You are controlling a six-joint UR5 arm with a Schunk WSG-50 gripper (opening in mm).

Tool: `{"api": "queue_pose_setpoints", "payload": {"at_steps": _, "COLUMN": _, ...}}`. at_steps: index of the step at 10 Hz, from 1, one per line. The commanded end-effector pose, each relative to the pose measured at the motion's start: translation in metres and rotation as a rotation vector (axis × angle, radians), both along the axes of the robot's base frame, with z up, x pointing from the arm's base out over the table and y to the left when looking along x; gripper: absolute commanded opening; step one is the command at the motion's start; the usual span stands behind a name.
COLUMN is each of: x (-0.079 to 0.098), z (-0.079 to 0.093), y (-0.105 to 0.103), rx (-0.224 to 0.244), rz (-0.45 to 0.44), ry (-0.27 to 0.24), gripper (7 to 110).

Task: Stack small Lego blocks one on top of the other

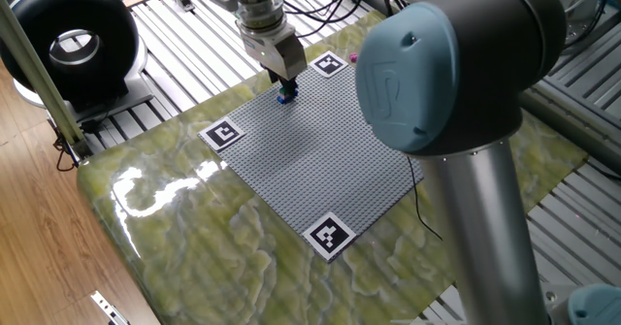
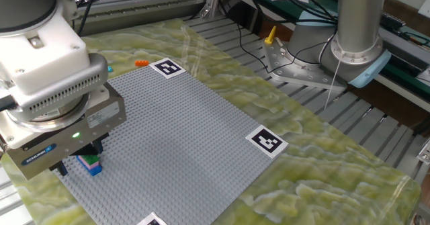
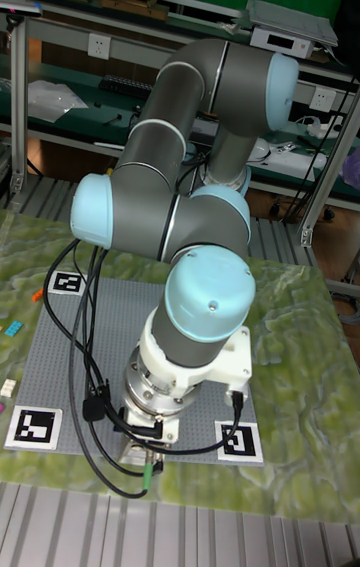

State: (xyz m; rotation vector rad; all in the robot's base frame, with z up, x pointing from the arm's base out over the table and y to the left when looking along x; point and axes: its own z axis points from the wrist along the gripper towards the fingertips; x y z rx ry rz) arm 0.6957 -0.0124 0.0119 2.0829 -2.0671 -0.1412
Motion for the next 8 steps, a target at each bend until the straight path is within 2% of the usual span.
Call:
{"api": "queue_pose_setpoints", "payload": {"at_steps": 1, "x": 0.003, "z": 0.012, "y": 0.004, "rx": 0.01, "rz": 0.0, "ry": 0.001, "gripper": 7}}
{"api": "queue_pose_setpoints", "payload": {"at_steps": 6, "x": 0.007, "z": 0.015, "y": 0.006, "rx": 0.017, "rz": 0.003, "ry": -0.002, "gripper": 7}}
{"api": "queue_pose_setpoints", "payload": {"at_steps": 7, "x": 0.01, "z": 0.016, "y": 0.005, "rx": 0.018, "rz": 0.007, "ry": -0.014, "gripper": 7}}
{"api": "queue_pose_setpoints", "payload": {"at_steps": 8, "x": 0.021, "z": 0.017, "y": 0.001, "rx": 0.0, "rz": 0.005, "ry": -0.066, "gripper": 7}}
